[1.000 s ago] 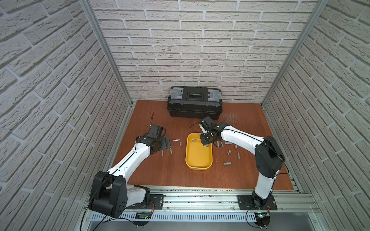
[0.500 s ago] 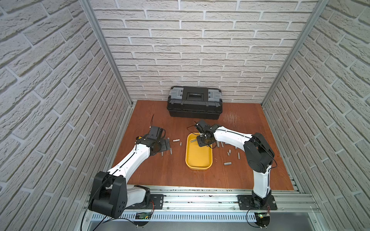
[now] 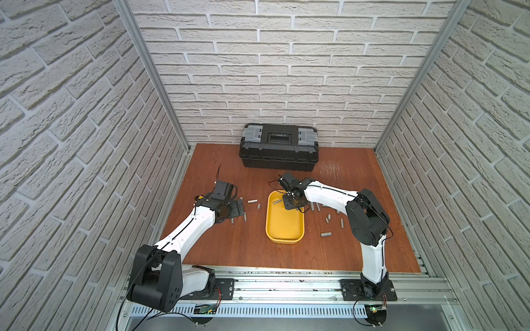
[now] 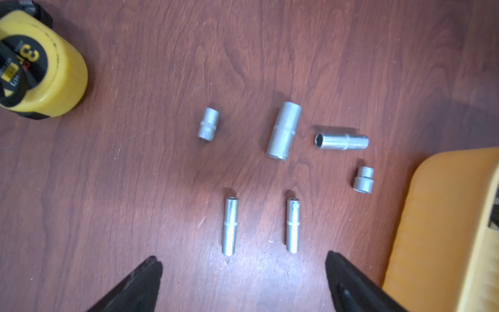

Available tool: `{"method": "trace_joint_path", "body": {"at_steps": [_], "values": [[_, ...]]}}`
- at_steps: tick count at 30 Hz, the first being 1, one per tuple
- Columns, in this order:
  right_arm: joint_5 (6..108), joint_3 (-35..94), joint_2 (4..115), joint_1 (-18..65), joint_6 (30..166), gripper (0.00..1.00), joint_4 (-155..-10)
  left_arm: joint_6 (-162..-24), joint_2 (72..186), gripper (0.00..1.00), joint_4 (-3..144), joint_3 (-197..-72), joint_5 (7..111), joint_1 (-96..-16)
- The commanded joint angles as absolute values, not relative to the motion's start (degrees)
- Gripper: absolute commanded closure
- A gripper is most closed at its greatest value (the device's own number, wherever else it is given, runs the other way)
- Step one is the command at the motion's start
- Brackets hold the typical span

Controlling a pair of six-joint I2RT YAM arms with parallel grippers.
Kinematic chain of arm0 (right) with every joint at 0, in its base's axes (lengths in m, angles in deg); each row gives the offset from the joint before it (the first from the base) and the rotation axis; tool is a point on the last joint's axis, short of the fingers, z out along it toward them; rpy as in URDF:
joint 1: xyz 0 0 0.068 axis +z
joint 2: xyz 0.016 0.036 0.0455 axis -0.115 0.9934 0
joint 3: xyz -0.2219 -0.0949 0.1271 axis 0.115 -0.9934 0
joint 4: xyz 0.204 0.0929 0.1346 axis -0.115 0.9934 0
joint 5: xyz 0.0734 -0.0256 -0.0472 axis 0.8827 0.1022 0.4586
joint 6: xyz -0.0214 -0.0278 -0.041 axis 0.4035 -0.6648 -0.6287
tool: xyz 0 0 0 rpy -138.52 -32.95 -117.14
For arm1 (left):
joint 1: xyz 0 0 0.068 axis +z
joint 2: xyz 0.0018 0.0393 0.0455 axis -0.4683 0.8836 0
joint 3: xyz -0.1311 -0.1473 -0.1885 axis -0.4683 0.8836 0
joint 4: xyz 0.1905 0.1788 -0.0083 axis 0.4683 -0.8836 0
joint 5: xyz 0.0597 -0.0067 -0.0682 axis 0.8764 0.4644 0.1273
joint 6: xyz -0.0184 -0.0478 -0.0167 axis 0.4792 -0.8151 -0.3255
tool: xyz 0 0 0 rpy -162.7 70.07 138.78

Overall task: Take out the socket from the storage box
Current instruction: Pick up the socket head from the storage box.

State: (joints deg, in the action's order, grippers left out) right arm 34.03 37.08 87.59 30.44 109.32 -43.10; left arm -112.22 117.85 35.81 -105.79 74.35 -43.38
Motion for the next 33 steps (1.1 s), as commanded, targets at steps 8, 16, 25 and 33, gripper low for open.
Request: {"method": "trace_joint_path", "body": {"at_steps": [8, 16, 25, 33], "values": [[34.58, 37.55, 89.82, 30.84, 110.4, 0.65, -43.56, -113.2, 116.5, 0.02, 36.8, -103.93, 73.99, -43.08], [37.21, 36.26, 89.52, 30.86, 109.71, 0.74, -45.58, -113.48, 115.74, 0.02, 36.53, -103.66, 74.01, -43.11], [38.84, 34.46, 87.85, 30.86, 109.31, 0.85, -47.26, -113.25, 116.35, 0.02, 36.39, -104.46, 74.07, -43.08], [39.85, 35.21, 81.7, 30.88, 108.15, 0.88, -46.48, -112.91, 115.92, 0.02, 35.53, -106.4, 72.98, -43.21]]}}
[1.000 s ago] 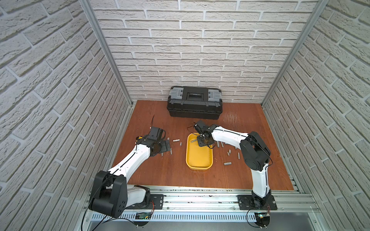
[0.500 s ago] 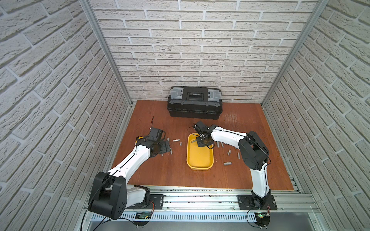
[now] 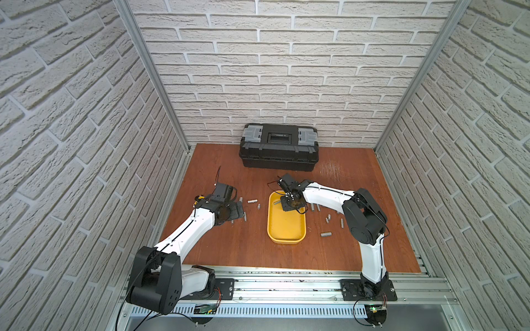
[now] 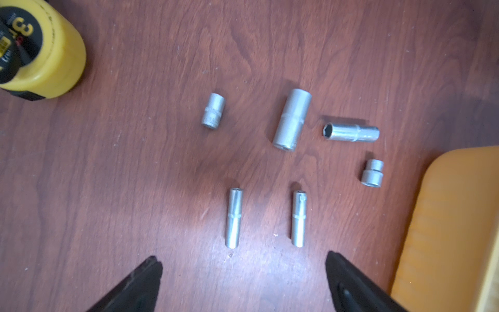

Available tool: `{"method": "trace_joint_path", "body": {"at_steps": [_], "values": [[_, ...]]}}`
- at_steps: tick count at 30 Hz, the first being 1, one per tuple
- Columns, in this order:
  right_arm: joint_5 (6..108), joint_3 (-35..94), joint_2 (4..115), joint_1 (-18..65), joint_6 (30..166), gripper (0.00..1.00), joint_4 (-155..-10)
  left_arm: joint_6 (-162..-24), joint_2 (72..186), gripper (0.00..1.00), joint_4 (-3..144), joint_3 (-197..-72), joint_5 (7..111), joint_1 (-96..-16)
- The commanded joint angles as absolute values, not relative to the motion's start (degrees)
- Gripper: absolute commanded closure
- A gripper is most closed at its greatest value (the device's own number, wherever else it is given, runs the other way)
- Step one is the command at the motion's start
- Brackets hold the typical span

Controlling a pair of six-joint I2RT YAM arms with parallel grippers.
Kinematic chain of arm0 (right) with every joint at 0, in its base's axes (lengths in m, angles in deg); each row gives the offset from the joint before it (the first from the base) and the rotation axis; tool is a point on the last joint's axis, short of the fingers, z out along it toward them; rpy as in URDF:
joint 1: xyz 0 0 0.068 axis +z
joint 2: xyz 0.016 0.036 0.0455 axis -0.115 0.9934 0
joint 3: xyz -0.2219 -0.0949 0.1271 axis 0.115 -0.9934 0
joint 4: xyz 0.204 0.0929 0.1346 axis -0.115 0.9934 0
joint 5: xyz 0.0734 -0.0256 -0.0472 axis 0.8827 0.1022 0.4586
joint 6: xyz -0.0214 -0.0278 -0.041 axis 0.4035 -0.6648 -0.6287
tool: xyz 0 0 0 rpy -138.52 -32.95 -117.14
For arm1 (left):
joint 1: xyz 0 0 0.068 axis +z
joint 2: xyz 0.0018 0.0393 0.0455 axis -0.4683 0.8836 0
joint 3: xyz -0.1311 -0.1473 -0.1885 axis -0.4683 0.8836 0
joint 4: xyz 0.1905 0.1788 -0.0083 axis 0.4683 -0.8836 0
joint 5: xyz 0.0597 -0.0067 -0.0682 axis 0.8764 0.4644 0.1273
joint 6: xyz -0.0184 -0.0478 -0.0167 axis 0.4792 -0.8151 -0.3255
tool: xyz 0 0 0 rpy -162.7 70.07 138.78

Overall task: Take out the socket from the storage box
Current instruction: Pick up the socket head from the storage box, then place the socket head at the center of the board.

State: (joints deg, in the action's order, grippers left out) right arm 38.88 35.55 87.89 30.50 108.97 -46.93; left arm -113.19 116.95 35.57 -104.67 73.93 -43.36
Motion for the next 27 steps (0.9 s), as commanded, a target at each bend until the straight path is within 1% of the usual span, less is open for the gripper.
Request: {"method": "trace_joint_path", "body": {"at_steps": [1, 8, 13, 18, 23, 27], "values": [[39.71, 35.31, 80.47, 30.78, 107.91, 0.88, -46.26, -112.85, 115.68, 0.02, 35.36, -106.84, 72.76, -43.24], [36.5, 33.52, 69.02, 28.57, 105.44, 0.88, -42.9, -112.17, 114.79, 0.03, 34.25, -110.75, 72.46, -45.26], [35.76, 25.57, 60.37, 24.19, 105.64, 0.88, -42.27, -111.98, 115.85, 0.04, 34.52, -113.09, 72.46, -47.78], [36.02, 14.76, 53.99, 19.98, 106.51, 0.88, -43.09, -111.74, 118.08, 0.04, 34.07, -115.72, 73.5, -50.1], [37.32, 4.97, 51.79, 19.24, 108.96, 0.89, -47.13, -111.95, 119.5, 0.04, 34.69, -117.24, 73.61, -52.04], [38.02, 1.68, 52.33, 19.24, 109.87, 0.89, -49.86, -111.58, 120.91, 0.04, 34.1, -118.67, 74.19, -53.31]]}}
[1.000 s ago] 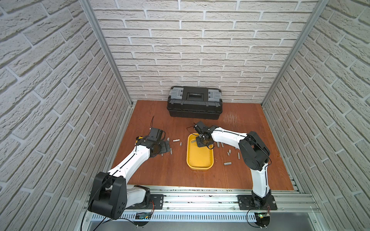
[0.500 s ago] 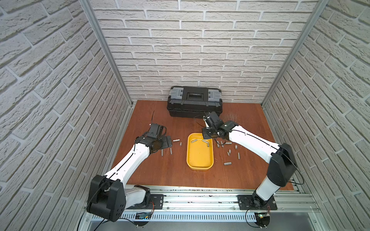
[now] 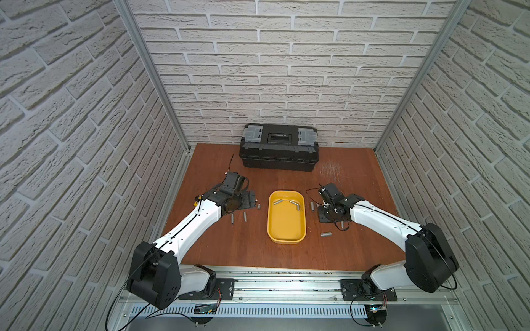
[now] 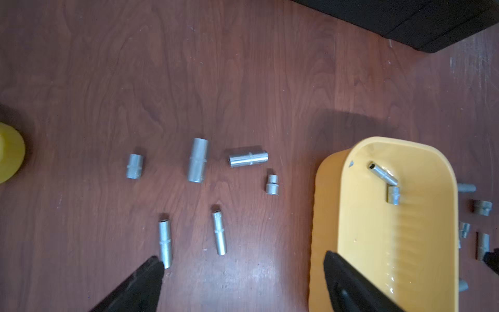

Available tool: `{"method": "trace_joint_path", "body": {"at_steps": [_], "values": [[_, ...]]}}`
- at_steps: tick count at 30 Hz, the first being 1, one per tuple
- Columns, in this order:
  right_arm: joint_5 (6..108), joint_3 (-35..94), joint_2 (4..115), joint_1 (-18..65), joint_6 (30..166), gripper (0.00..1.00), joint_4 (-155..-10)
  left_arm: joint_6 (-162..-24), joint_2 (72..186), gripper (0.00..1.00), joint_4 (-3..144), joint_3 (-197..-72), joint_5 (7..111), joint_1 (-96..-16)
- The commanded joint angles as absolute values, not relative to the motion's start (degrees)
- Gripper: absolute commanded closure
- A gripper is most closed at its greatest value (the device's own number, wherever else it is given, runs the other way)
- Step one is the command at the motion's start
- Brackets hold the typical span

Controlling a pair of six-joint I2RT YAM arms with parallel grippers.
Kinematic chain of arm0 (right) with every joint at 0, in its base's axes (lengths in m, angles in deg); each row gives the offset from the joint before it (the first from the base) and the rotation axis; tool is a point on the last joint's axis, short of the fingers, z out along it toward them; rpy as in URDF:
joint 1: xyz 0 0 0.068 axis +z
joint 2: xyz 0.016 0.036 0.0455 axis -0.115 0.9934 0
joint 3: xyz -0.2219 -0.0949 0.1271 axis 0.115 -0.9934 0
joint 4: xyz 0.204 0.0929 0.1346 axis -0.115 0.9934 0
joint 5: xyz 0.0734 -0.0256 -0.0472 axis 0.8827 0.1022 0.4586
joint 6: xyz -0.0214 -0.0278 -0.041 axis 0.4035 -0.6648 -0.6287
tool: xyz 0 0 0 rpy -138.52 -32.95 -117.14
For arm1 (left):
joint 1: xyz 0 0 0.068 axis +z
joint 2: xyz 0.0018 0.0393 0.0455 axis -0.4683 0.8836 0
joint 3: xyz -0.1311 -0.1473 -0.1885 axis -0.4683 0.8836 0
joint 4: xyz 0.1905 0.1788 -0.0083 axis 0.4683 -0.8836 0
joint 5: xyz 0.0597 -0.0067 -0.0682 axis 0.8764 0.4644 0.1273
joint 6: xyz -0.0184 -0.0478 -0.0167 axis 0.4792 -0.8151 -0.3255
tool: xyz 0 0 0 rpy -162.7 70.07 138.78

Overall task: Take out the socket from the storage box
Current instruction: Place the socket head at the center of the board.

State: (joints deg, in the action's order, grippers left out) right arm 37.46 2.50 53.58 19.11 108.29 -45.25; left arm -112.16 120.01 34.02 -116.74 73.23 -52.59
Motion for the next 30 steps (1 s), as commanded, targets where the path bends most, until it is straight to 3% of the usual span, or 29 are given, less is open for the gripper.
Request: {"method": "trace_joint_path", "body": {"at_steps": [1, 14, 30], "values": [[38.05, 1.45, 52.48, 19.28, 109.88, 0.9, -50.34, -111.51, 121.05, 0.04, 33.99, -118.9, 74.35, -53.62], [39.5, 0.81, 60.35, 19.28, 109.71, 0.9, -55.03, -112.18, 122.96, 0.04, 34.52, -119.73, 75.12, -56.54], [39.79, 0.94, 62.27, 19.24, 109.62, 0.86, -55.18, -111.65, 127.19, 0.03, 34.37, -123.32, 75.15, -59.46]]}}
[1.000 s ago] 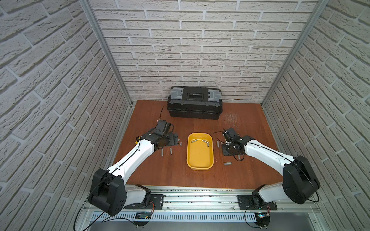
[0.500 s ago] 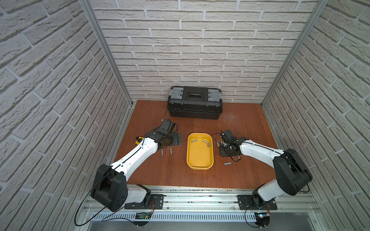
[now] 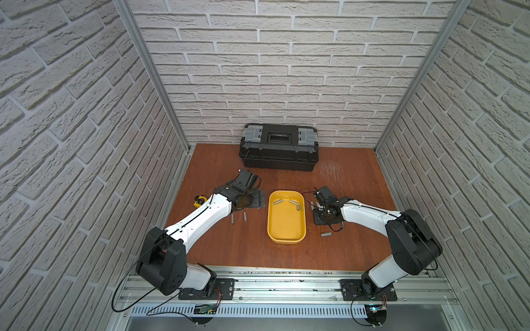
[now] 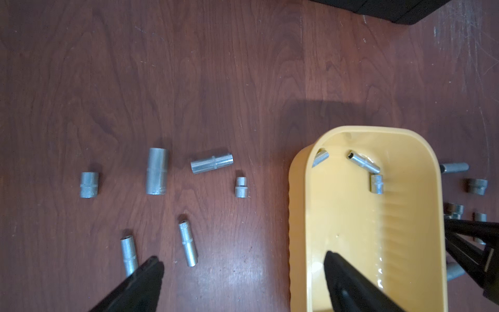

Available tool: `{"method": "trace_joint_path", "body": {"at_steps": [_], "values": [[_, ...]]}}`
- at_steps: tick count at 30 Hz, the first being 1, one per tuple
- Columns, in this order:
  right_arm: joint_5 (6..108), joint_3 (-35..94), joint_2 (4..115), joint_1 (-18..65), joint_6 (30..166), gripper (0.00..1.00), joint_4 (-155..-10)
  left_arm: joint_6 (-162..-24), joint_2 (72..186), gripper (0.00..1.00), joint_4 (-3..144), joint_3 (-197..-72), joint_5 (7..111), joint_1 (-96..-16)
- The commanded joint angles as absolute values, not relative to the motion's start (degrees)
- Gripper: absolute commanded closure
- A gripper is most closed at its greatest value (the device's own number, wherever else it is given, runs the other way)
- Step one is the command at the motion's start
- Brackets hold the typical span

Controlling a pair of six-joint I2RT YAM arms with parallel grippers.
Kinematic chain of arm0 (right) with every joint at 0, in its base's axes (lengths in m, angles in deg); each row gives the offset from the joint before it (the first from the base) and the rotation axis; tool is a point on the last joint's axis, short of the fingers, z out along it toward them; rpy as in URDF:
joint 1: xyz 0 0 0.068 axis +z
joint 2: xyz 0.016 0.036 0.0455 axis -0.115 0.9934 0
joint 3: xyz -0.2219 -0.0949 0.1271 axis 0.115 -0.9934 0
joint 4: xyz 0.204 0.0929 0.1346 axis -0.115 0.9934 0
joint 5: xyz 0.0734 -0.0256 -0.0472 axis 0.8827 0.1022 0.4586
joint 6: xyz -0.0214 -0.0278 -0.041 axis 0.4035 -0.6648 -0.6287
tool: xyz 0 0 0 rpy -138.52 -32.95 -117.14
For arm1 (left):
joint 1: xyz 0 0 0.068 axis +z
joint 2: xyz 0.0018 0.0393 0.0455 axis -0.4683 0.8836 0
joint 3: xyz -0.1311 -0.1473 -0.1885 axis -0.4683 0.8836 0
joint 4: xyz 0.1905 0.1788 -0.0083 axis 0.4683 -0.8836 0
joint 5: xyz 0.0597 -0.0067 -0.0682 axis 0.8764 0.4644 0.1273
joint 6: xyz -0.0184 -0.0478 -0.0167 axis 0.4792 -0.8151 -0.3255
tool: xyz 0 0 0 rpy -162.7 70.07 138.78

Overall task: Take out the socket from the storage box
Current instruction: Place the socket head at the center of the board, then pick up the socket head from the storage box.

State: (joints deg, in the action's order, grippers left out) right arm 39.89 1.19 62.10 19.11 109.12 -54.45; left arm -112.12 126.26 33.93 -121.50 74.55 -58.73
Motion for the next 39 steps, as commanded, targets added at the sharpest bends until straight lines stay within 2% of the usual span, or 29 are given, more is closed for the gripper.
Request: {"method": "trace_joint_path", "body": {"at_steps": [1, 14, 25, 39], "values": [[39.79, 0.97, 62.22, 19.24, 109.61, 0.86, -55.04, -111.54, 127.54, 0.04, 34.42, -123.58, 75.15, -59.84], [38.39, 2.28, 58.94, 19.24, 109.06, 0.74, -51.69, -110.38, 135.89, 0.04, 33.06, -131.07, 75.41, -66.44], [35.74, 3.26, 52.2, 19.15, 109.18, 0.71, -47.75, -108.48, 144.8, 0.12, 30.84, -139.21, 75.22, -72.59], [34.17, 1.18, 45.86, 17.53, 110.01, 0.71, -45.6, -106.57, 159.77, 0.33, 29.8, -149.83, 72.38, -75.21]]}}
